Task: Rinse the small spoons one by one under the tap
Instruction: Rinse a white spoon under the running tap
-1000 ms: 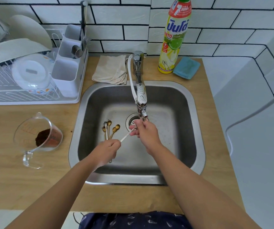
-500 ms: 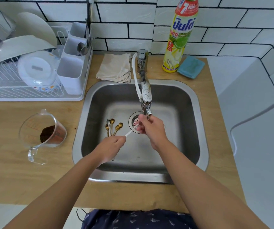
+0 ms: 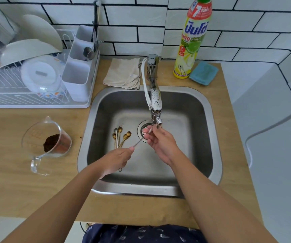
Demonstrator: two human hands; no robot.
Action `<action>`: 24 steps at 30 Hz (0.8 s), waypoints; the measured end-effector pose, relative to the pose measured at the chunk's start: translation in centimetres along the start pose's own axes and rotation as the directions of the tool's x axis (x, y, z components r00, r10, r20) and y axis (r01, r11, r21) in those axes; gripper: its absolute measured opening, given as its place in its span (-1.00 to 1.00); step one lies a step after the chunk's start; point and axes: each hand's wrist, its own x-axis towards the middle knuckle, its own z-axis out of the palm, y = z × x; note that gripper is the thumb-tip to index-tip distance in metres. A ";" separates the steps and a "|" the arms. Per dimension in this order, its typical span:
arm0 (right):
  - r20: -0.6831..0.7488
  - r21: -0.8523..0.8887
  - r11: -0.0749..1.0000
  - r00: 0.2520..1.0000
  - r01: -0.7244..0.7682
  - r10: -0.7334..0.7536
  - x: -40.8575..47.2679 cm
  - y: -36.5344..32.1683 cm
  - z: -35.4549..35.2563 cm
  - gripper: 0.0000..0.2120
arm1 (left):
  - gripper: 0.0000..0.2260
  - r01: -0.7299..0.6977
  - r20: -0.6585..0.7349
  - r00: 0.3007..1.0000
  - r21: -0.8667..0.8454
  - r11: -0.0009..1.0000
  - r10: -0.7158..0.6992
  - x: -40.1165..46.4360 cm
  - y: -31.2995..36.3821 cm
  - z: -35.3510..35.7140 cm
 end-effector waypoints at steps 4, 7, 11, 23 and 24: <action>0.010 -0.101 0.992 0.997 0.074 -0.074 -0.3 -0.3 0.1 -0.95 | -0.51 0.020 0.043 0.999 -0.063 0.998 -0.018 0.1 0.4 0.0; -0.125 -0.096 0.988 0.983 0.121 -0.132 -0.1 -1.1 -0.3 -0.81 | -0.59 -0.051 -0.064 0.997 0.019 0.999 0.052 0.6 1.4 0.4; -0.028 0.097 0.986 0.991 0.132 -0.130 -0.6 -1.7 -1.3 -0.89 | -0.60 -0.023 -0.067 0.998 -0.167 0.986 0.011 1.2 2.9 0.3; -0.008 -0.229 0.959 0.985 0.168 -0.175 -0.3 0.7 0.3 -0.85 | -0.51 0.093 -0.018 0.995 -0.209 0.974 -0.099 0.1 0.7 -0.3; -0.009 -0.236 0.955 0.982 0.182 -0.189 -0.3 0.8 0.3 -0.89 | -0.51 0.091 -0.019 0.995 -0.205 0.974 -0.097 0.1 0.7 -0.3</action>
